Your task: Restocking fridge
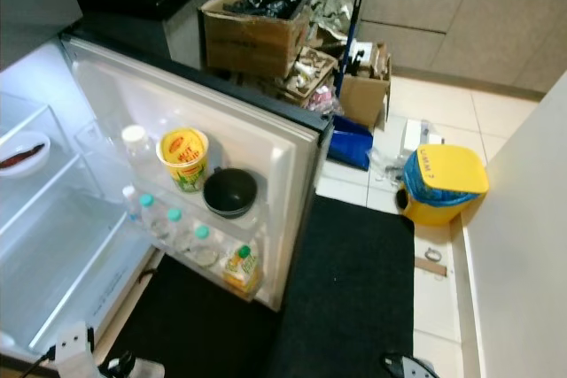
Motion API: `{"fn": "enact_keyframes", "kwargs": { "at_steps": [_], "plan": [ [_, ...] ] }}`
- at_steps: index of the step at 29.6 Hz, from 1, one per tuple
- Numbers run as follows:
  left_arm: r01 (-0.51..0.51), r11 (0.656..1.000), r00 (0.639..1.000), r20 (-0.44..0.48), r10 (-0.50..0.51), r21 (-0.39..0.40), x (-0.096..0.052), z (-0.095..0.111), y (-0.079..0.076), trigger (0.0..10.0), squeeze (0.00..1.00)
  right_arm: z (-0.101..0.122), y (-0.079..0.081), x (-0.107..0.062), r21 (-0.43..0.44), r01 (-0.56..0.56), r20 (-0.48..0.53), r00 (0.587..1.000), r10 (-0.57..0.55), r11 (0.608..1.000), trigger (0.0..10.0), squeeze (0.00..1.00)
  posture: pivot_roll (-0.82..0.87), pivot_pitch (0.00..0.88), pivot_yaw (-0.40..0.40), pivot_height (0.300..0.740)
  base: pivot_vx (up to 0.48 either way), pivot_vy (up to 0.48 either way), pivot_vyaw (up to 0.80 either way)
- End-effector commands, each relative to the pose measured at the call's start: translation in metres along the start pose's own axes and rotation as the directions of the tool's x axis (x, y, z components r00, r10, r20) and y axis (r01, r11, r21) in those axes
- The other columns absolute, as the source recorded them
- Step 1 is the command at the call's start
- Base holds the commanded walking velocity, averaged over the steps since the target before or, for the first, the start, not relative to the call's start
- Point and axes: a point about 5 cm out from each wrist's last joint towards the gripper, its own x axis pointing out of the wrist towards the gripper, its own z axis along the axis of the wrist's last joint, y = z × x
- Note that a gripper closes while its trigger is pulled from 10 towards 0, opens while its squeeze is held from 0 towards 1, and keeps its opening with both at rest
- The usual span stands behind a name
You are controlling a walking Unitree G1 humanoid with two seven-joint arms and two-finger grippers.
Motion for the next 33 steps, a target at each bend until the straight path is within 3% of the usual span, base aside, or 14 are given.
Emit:
{"fn": "enact_keyframes", "kwargs": {
  "at_steps": [1,6,28,33],
  "plan": [
    [-0.013,1.0,0.998,-0.057,0.014,0.015,-0.0033,-0.0143,0.0011,10.0,0.0,-0.0054,-0.0023,-0.0013,-0.015,0.004,-0.024,1.0,-0.004,1.0,10.0,0.0,-0.05,0.107,0.007,0.74,0.0,0.0,0.0],
    [0.016,0.999,0.998,-0.062,-0.014,0.029,-0.0035,-0.0154,-0.0007,10.0,0.0,-0.0048,-0.0013,-0.001,-0.018,0.0,-0.023,1.0,-0.001,1.0,10.0,0.0,-0.05,0.107,0.007,0.74,0.0,0.0,0.0],
    [0.026,0.998,0.998,-0.057,-0.023,0.054,-0.0023,-0.0131,-0.0029,10.0,0.0,-0.0077,0.0007,-0.0011,-0.031,-0.012,-0.034,0.999,0.011,0.999,10.0,0.0,-0.06,0.107,0.013,0.74,0.342,0.0,0.0],
    [0.019,0.999,0.998,-0.066,-0.015,0.048,-0.0023,-0.0137,-0.0024,10.0,0.0,-0.0078,0.0011,-0.0011,-0.034,-0.015,-0.034,0.999,0.014,0.999,10.0,0.0,-0.06,0.106,0.012,0.74,0.055,0.0,0.0]
  ]
}}
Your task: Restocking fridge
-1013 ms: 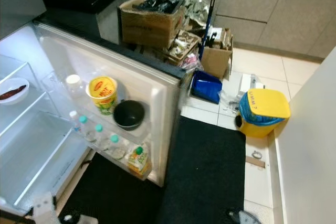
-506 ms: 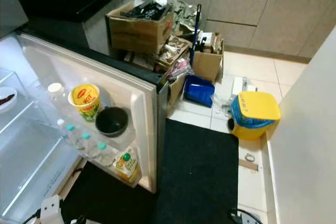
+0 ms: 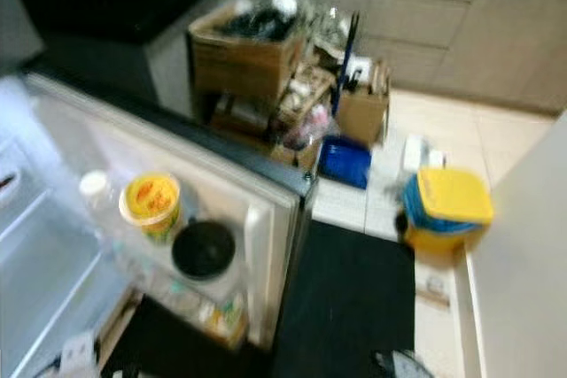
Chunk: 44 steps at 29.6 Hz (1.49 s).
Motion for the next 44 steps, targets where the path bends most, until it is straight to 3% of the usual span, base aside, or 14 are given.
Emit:
{"fn": "enact_keyframes", "kwargs": {
  "at_steps": [1,11,20,24,25,27,28,29,32,33,37,39,42,44],
  "plan": [
    [-0.002,1.0,1.0,-0.024,0.002,-0.002,-0.002,-0.008,0.001,10.0,0.0,-0.009,-0.006,-0.003,-0.003,0.018,-0.032,0.999,-0.018,1.0,10.0,0.0,-0.06,0.106,0.012,0.74,0.0,0.0,0.0],
    [-0.038,0.999,0.999,0.012,0.038,-0.006,-0.003,0.001,0.008,10.0,0.0,-0.01,-0.006,-0.003,-0.009,0.012,-0.035,0.999,-0.012,1.0,10.0,0.0,-0.05,0.108,0.013,0.74,0.0,-0.307,0.0],
    [-0.191,0.968,0.945,0.237,0.227,-0.165,-0.01,0.053,0.042,10.0,0.0,-0.007,-0.011,-0.004,-0.01,0.021,-0.029,0.999,-0.021,1.0,10.0,0.0,-0.05,0.102,0.009,0.74,0.0,0.0,0.0],
    [-0.257,0.918,0.858,0.366,0.361,-0.303,-0.023,0.092,0.069,10.0,0.0,-0.001,-0.014,-0.004,0.004,0.012,-0.008,1.0,-0.012,1.0,10.0,0.0,-0.05,0.1,0.009,0.74,0.0,0.0,0.0],
    [-0.275,0.887,0.787,0.443,0.43,-0.371,-0.035,0.118,0.085,10.0,0.0,0.003,-0.014,-0.004,0.002,-0.005,0.005,1.0,0.005,1.0,10.0,0.0,-0.05,0.101,0.013,0.74,0.0,0.0,0.0],
    [-0.276,0.866,0.732,0.492,0.471,-0.418,-0.045,0.136,0.095,10.0,0.0,0.005,-0.015,-0.004,0.0,-0.015,0.012,1.0,0.015,1.0,10.0,0.0,-0.05,0.101,0.013,0.74,0.0,0.0,0.0],
    [-0.276,0.866,0.732,0.492,0.471,-0.418,-0.045,0.136,0.095,10.0,0.0,0.005,-0.015,-0.004,0.0,-0.015,0.012,1.0,0.015,1.0,10.0,0.0,-0.05,0.101,0.013,0.74,0.0,0.0,0.0],
    [-0.207,0.841,0.622,0.596,0.508,-0.5,-0.065,0.171,0.11,10.0,0.0,0.007,-0.015,-0.004,-0.004,-0.024,0.015,1.0,0.024,1.0,10.0,0.0,-0.05,0.103,0.01,0.74,0.0,0.0,0.0],
    [-0.13,0.85,0.573,0.661,0.485,-0.511,-0.074,0.19,0.113,10.0,0.0,0.006,-0.015,-0.004,0.002,-0.028,0.014,1.0,0.028,1.0,10.0,0.0,-0.05,0.103,0.01,0.74,0.0,0.0,0.0],
    [-0.039,0.872,0.523,0.734,0.434,-0.487,-0.083,0.21,0.112,10.0,0.0,0.005,-0.015,-0.004,0.003,-0.036,0.012,0.999,0.035,0.999,10.0,0.0,-0.05,0.106,0.009,0.74,0.0,0.0,0.0],
    [0.116,0.915,0.458,0.838,0.297,-0.388,-0.095,0.237,0.106,10.0,0.0,0.004,-0.014,-0.004,0.0,-0.045,0.008,0.999,0.045,0.999,10.0,0.0,-0.05,0.104,0.009,0.74,0.0,0.0,0.0],
    [0.23,0.94,0.398,0.906,0.144,-0.251,-0.105,0.257,0.098,10.0,0.0,0.003,-0.014,-0.004,-0.003,-0.047,0.004,0.999,0.047,0.999,10.0,0.0,-0.05,0.103,0.009,0.74,0.0,0.0,0.0],
    [0.272,0.944,0.375,0.924,0.076,-0.188,-0.108,0.263,0.093,10.0,0.0,0.002,-0.014,-0.004,-0.004,-0.047,0.002,0.999,0.047,0.999,10.0,0.0,-0.05,0.103,0.009,0.74,0.0,0.0,0.0],
    [0.356,0.934,0.328,0.94,-0.097,-0.028,-0.114,0.274,0.081,10.0,0.0,0.001,-0.013,-0.004,-0.008,-0.049,-0.005,0.999,0.049,0.999,10.0,0.0,-0.05,0.103,0.008,0.74,0.0,0.0,0.0]
  ]
}}
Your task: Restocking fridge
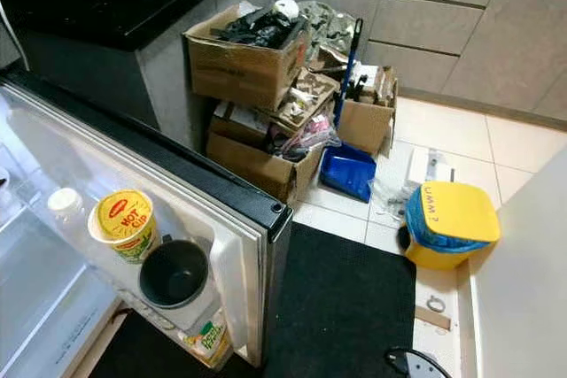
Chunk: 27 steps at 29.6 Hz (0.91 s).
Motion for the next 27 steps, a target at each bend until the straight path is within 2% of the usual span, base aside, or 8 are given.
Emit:
{"fn": "enact_keyframes", "kwargs": {
  "at_steps": [1,2,5,10,12,18,20,27],
  "plan": [
    [0.173,0.985,0.984,0.026,-0.174,0.027,0.012,0.019,-0.016,10.0,0.0,-0.002,0.0,0.0,-0.003,-0.001,-0.006,1.0,0.001,1.0,10.0,0.0,-0.05,0.103,0.008,0.74,0.0,0.0,0.0],
    [0.173,0.985,0.984,0.026,-0.174,0.027,0.012,0.019,-0.016,10.0,0.0,-0.002,0.0,0.0,-0.003,-0.001,-0.006,1.0,0.001,1.0,10.0,0.0,-0.05,0.103,0.008,0.74,0.0,0.0,0.0],
    [0.354,0.935,0.935,0.029,-0.354,0.006,0.018,0.027,-0.034,10.0,0.0,-0.004,0.0,-0.001,-0.007,-0.004,-0.013,1.0,0.004,1.0,10.0,0.0,-0.05,0.102,0.007,0.74,0.0,0.0,0.0],
    [0.409,0.912,0.911,0.045,-0.409,0.001,0.02,0.032,-0.04,10.0,0.0,-0.004,0.0,-0.001,-0.008,-0.004,-0.015,1.0,0.004,1.0,10.0,0.0,-0.05,0.102,0.007,0.74,0.0,0.0,0.0],
    [0.538,0.843,0.843,-0.007,-0.538,-0.014,0.021,0.029,-0.055,10.0,0.0,-0.005,0.0,-0.001,-0.01,-0.004,-0.017,1.0,0.004,1.0,10.0,0.0,-0.05,0.102,0.006,0.74,0.0,0.0,0.0],
    [0.598,0.802,0.8,-0.075,-0.596,0.004,0.021,0.027,-0.063,10.0,0.0,-0.005,0.0,-0.001,-0.012,-0.004,-0.019,1.0,0.004,1.0,10.0,0.0,-0.05,0.102,0.006,0.74,0.0,0.0,0.0],
    [0.584,0.805,0.81,-0.132,-0.571,0.106,0.029,0.032,-0.066,10.0,0.0,-0.006,0.001,-0.001,-0.017,-0.003,-0.023,1.0,0.003,1.0,10.0,0.0,-0.05,0.103,0.008,0.74,0.0,0.0,0.0],
    [0.583,0.766,0.812,-0.23,-0.536,0.272,0.044,0.039,-0.082,10.0,0.0,-0.007,0.001,-0.001,-0.018,-0.004,-0.026,1.0,0.003,1.0,10.0,0.0,-0.05,0.106,0.014,0.74,0.0,0.0,0.0]
  ]
}}
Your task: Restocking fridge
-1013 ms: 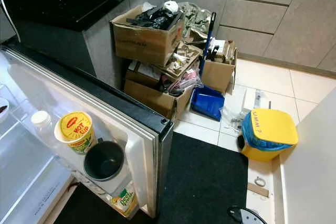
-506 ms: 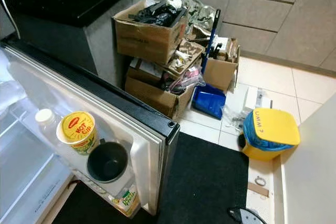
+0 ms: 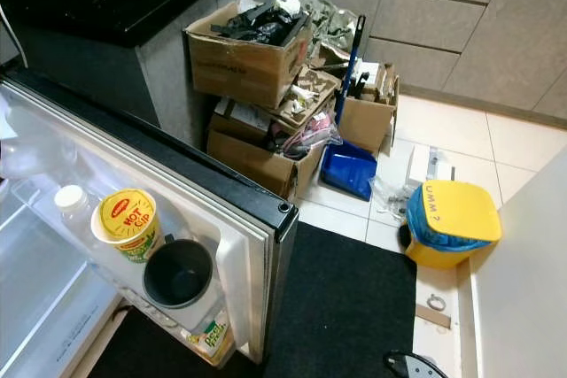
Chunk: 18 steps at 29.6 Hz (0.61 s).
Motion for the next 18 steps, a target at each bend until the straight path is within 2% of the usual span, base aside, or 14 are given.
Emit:
{"fn": "enact_keyframes", "kwargs": {
  "at_steps": [1,4,10,18],
  "plan": [
    [-0.01,0.994,1.0,0.022,0.008,0.113,0.005,0.024,0.003,10.0,0.0,-0.007,0.0,-0.001,-0.004,0.0,-0.023,1.0,0.0,1.0,10.0,0.0,-0.05,0.106,0.014,0.74,0.0,0.0,0.0],
    [-0.046,0.988,0.999,0.021,0.044,0.148,0.007,0.025,0.004,10.0,0.0,-0.008,0.002,-0.001,0.0,-0.008,-0.02,1.0,0.008,1.0,10.0,0.0,-0.05,0.106,0.017,0.74,0.0,0.0,0.0],
    [-0.085,0.974,0.996,-0.014,0.09,0.208,0.012,0.015,0.003,10.0,0.0,-0.005,0.007,0.0,-0.019,-0.071,0.009,0.997,0.071,0.997,10.0,0.0,-0.05,0.106,0.015,0.74,0.0,0.0,0.0],
    [-0.04,0.966,0.997,-0.056,0.056,0.254,0.024,0.003,-0.009,10.0,0.0,-0.004,0.01,0.0,-0.045,-0.109,0.006,0.994,0.11,0.993,10.0,0.0,-0.05,0.106,0.013,0.74,0.0,0.0,0.67]
  ]
}}
